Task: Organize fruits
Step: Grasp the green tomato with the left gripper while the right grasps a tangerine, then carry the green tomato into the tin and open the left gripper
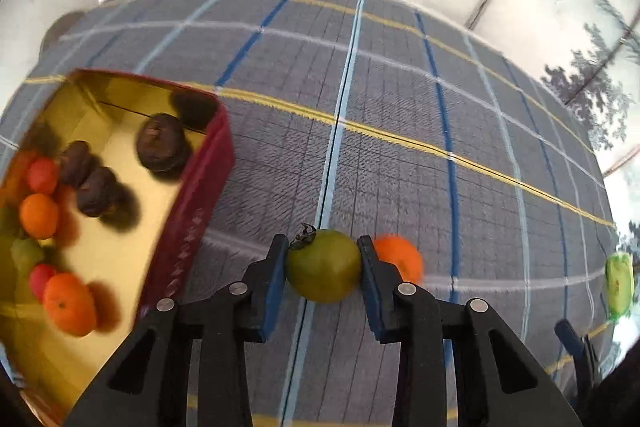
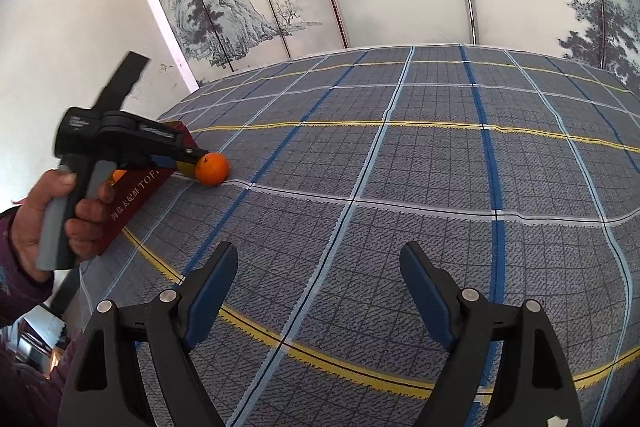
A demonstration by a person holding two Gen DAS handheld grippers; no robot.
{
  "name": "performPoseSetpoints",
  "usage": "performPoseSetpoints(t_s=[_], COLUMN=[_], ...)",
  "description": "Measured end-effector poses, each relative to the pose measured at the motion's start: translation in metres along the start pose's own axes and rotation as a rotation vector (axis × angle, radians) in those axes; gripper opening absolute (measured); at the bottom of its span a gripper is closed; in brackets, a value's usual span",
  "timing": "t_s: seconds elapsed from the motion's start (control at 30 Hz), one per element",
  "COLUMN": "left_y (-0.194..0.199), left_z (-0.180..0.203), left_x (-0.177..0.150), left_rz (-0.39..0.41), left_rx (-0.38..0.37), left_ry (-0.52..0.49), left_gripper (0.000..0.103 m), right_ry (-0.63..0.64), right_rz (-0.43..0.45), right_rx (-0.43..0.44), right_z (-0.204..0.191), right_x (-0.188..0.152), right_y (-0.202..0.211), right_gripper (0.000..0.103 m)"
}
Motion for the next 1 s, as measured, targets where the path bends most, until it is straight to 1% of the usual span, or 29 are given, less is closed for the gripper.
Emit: performPoseSetpoints(t_s=[0.07, 0.13, 0.23, 0.3, 0.4, 0.5, 0.57, 0.63, 0.7, 0.73, 0.77, 0.8, 0.83, 0.87, 0.93, 0.97, 1.0], left_y=[0.018, 0.035, 0.057, 0.068, 0.081, 0.094, 0.1, 0.103, 0.104, 0.105, 0.106, 0.106, 0.106, 0.107, 0.106, 0.106, 0.106], left_z=[-0.001, -0.002, -0.007, -0.013, -0.021, -0.029, -0.035, -0.04, -0.044, -0.046, -0.048, -0.05, -0.052, -0.052, -0.056, -0.058, -0.06], left_x=[-0.009, -0.018, -0.029, -0.034, -0.037, -0.039, -0.039, -0.038, -0.037, -0.037, -0.037, -0.037, -0.037, -0.037, -0.036, -0.036, -0.035], left_rz=[0.03, 0.066, 0.093, 0.102, 0.118, 0.147, 0.156, 0.162, 0.165, 0.167, 0.17, 0.173, 0.173, 0.171, 0.167, 0.166, 0.164], left_rx=[-0.023, -0.026, -0.045, -0.047, -0.047, -0.039, -0.04, -0.042, -0.04, -0.039, -0.038, -0.035, -0.032, -0.03, -0.032, -0.032, -0.032], left_ry=[-0.031, -0.059, -0.086, -0.093, -0.101, -0.112, -0.106, -0.097, -0.089, -0.086, -0.084, -0.084, -0.084, -0.084, -0.08, -0.08, -0.08], left_gripper=[0.036, 0.036, 0.036, 0.036, 0.036, 0.036, 0.036, 0.036, 0.036, 0.036, 0.036, 0.036, 0.036, 0.036, 0.036, 0.036, 0.036], right_ry=[0.005, 0.023, 0.085, 0.135, 0.192, 0.248, 0.281, 0.283, 0.283, 0.282, 0.279, 0.288, 0.298, 0.311, 0.291, 0.276, 0.258], right_rz=[-0.016, -0.013, -0.011, -0.017, -0.06, -0.109, -0.103, -0.113, -0.152, -0.172, -0.193, -0.194, -0.201, -0.206, -0.214, -0.209, -0.19], right_rx=[0.008, 0.068, 0.118, 0.156, 0.179, 0.173, 0.172, 0.172, 0.152, 0.155, 0.163, 0.153, 0.157, 0.141, 0.148, 0.134, 0.102], right_z=[-0.002, -0.012, -0.035, -0.052, -0.074, -0.093, -0.103, -0.107, -0.109, -0.11, -0.109, -0.11, -0.111, -0.113, -0.109, -0.104, -0.094], right_x=[0.003, 0.012, 0.033, 0.048, 0.062, 0.073, 0.08, 0.086, 0.09, 0.091, 0.092, 0.094, 0.095, 0.095, 0.093, 0.091, 0.087], right_y=[-0.003, -0.008, -0.023, -0.041, -0.076, -0.106, -0.116, -0.124, -0.14, -0.147, -0.153, -0.156, -0.157, -0.157, -0.151, -0.147, -0.138], right_gripper=[0.081, 0.081, 0.081, 0.081, 0.081, 0.081, 0.081, 0.081, 0.081, 0.079, 0.07, 0.067, 0.056, 0.048, 0.032, 0.032, 0.032])
Point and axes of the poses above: each gripper's, at about its wrist camera, not at the fingertips, and y roughly against the way its jaws point, z to its right, x to its top, the point moved 1 cm from there along -y, roughly the way its jaws point, and after that the axes turned 8 degrees about y, right-handed, at the moved point
